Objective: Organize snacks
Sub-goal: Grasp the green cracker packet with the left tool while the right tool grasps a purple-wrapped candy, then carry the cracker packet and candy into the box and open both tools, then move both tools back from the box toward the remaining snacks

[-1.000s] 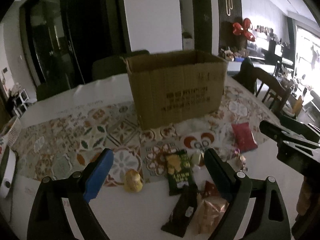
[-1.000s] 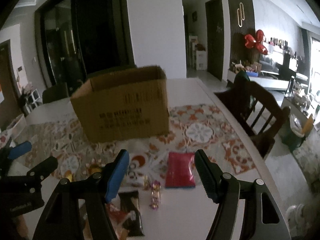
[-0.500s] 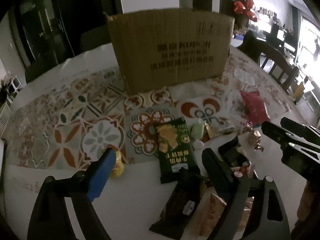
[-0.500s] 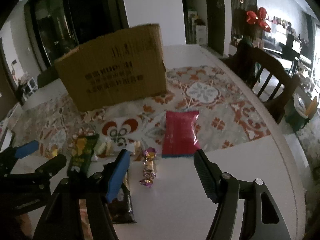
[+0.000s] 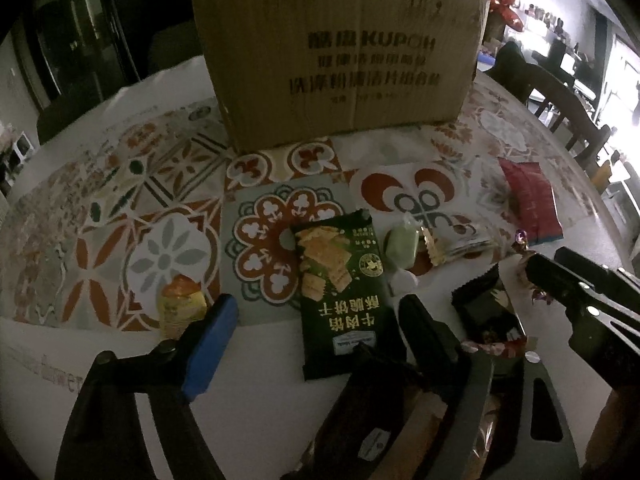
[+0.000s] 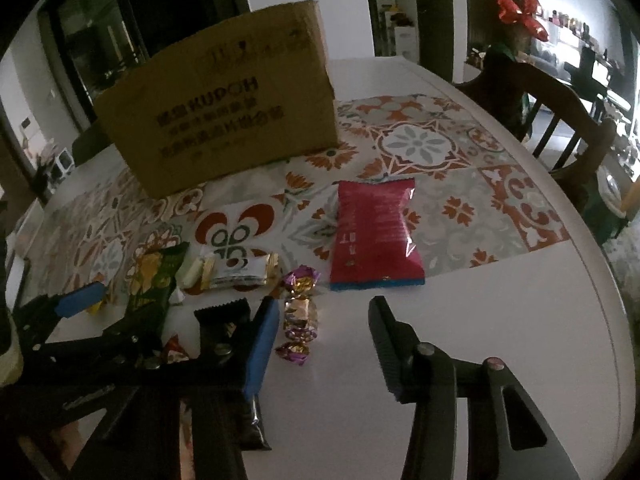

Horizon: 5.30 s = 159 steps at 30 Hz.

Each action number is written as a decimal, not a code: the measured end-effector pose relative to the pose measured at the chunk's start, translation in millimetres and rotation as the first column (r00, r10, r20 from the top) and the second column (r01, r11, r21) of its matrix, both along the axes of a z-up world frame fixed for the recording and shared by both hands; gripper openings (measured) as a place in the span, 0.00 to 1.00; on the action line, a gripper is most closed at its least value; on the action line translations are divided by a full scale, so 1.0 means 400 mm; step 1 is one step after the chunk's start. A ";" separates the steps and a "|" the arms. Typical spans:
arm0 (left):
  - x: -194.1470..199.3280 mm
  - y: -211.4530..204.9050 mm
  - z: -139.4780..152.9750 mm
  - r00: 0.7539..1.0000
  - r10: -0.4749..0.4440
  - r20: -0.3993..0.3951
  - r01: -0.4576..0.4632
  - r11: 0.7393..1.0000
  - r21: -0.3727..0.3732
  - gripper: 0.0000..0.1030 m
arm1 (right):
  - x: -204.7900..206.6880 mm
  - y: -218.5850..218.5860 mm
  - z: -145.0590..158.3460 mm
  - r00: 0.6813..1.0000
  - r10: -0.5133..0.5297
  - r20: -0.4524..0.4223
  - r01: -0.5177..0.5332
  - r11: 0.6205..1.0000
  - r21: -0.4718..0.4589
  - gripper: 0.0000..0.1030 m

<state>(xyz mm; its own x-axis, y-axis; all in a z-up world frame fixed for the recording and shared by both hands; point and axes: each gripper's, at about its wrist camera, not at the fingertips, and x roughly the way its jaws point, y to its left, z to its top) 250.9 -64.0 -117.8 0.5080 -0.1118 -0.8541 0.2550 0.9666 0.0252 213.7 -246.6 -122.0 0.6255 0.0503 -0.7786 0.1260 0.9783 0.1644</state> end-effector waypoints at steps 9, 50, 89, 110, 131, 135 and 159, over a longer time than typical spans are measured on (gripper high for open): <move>0.015 0.002 -0.012 1.000 0.012 -0.012 -0.012 1.000 -0.019 0.68 | 0.013 0.008 -0.017 1.000 0.017 -0.012 -0.017 1.000 -0.004 0.28; -0.076 0.037 0.274 0.951 0.018 0.310 0.010 0.996 -0.089 0.42 | -0.046 0.032 0.210 0.968 0.087 0.236 -0.070 0.994 -0.079 0.17; 0.289 -0.008 0.453 0.933 -0.006 0.360 0.056 0.990 -0.127 0.42 | 0.344 0.012 0.407 0.917 0.194 0.349 -0.171 0.980 -0.097 0.17; 0.314 0.015 0.424 0.941 0.021 0.338 0.015 0.995 -0.103 0.60 | 0.425 0.025 0.358 0.940 0.189 0.284 -0.161 0.980 -0.120 0.50; 0.034 0.150 0.455 0.893 0.105 0.438 -0.067 0.993 -0.102 0.65 | 0.187 0.121 0.376 0.898 0.250 0.361 -0.211 0.967 -0.143 0.50; -0.009 0.168 0.434 0.890 0.121 0.440 -0.095 0.992 -0.079 0.65 | 0.152 0.136 0.353 0.900 0.258 0.350 -0.219 0.965 -0.146 0.50; -0.120 0.236 0.258 0.934 0.170 0.313 -0.165 0.985 -0.044 0.65 | 0.072 0.207 0.200 0.922 0.324 0.212 -0.292 0.942 -0.166 0.50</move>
<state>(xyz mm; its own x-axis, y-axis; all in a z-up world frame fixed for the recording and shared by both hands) 202.8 30.2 -14.7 0.7628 -0.0145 -0.6465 0.0709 0.9956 0.0613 242.6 -163.9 -42.1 0.7595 0.1791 -0.6253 -0.2115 0.9771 0.0228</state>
